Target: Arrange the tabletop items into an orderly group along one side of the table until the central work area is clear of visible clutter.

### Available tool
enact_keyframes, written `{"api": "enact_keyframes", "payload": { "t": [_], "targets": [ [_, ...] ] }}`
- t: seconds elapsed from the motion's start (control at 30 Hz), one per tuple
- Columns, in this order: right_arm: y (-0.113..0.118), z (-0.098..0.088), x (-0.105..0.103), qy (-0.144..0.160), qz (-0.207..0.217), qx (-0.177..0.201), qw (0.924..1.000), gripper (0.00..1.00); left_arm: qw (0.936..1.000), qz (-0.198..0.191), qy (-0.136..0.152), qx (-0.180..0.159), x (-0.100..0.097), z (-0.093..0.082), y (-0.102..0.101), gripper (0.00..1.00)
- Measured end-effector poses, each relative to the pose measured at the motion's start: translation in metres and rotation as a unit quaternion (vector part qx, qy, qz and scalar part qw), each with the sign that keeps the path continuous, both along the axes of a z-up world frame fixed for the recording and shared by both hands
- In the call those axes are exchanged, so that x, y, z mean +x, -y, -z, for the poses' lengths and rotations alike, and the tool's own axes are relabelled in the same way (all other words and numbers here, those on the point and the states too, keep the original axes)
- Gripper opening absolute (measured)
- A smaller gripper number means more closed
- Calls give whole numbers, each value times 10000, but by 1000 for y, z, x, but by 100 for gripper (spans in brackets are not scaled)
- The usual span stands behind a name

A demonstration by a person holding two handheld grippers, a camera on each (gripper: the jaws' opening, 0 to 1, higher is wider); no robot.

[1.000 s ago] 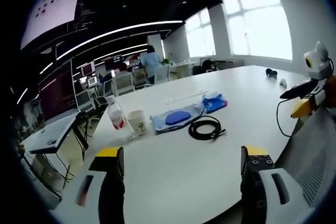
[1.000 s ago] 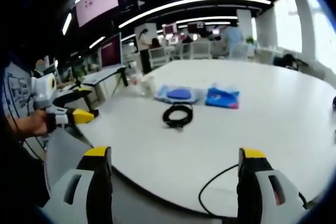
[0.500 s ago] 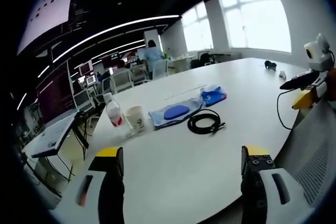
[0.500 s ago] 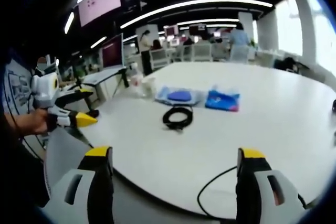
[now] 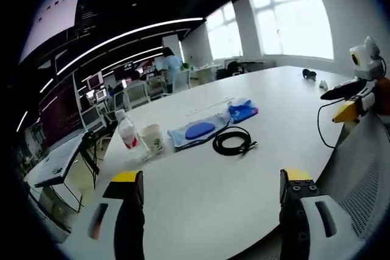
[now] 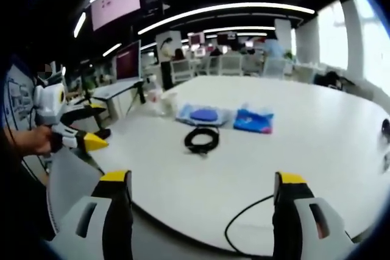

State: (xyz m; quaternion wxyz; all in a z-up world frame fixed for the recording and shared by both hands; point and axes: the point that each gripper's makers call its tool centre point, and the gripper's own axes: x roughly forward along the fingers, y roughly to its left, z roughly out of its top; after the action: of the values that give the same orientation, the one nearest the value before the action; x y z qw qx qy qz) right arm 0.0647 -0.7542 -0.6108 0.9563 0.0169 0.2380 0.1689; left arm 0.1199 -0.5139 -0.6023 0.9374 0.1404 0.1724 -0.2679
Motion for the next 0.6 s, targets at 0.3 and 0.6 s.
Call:
{"api": "enact_keyframes", "payload": {
  "t": [0.3, 0.6],
  "targets": [
    [1, 1, 0, -20, 53, -37, 10000, 94, 10000, 50, 20, -50, -1, -2, 1, 92],
    [3, -1, 1, 19, 139, -46, 9999, 93, 9999, 165, 0, 19, -3, 1, 3, 91]
  ]
}}
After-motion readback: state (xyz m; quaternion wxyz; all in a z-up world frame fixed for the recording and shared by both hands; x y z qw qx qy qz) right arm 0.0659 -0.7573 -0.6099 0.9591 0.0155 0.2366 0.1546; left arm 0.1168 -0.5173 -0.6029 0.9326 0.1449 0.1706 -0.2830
